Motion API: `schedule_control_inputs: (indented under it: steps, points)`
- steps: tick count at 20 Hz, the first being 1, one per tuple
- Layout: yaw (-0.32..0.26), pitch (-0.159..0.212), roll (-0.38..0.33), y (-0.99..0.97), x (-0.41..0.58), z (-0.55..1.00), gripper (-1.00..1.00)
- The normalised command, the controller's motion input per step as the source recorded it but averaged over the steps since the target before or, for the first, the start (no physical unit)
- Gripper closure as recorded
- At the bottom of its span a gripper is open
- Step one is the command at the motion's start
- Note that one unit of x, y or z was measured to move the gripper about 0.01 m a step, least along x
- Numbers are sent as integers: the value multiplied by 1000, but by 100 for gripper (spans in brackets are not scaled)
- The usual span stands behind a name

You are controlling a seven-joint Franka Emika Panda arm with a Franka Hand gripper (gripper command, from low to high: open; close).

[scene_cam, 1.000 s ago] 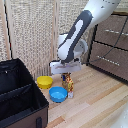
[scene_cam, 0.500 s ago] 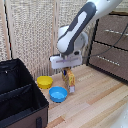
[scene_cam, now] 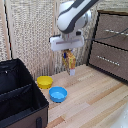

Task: Kindly direct your grabber toward the cereal bar. Delicately grip the cereal bar using your grabber. Transport the clutched cereal bar to the rear part of the organizer. Set the cereal bar down and place it in the rear section of the organizer.

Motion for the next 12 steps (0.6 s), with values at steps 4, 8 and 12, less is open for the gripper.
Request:
schedule_control_inputs:
  steps: [4, 8, 12]
  points:
    - [-217, 0, 6, 331, 111, 724, 100]
    - [-262, -2, 67, 220, -7, 486, 100]
    - [-280, -4, 76, 168, -10, 459, 100]
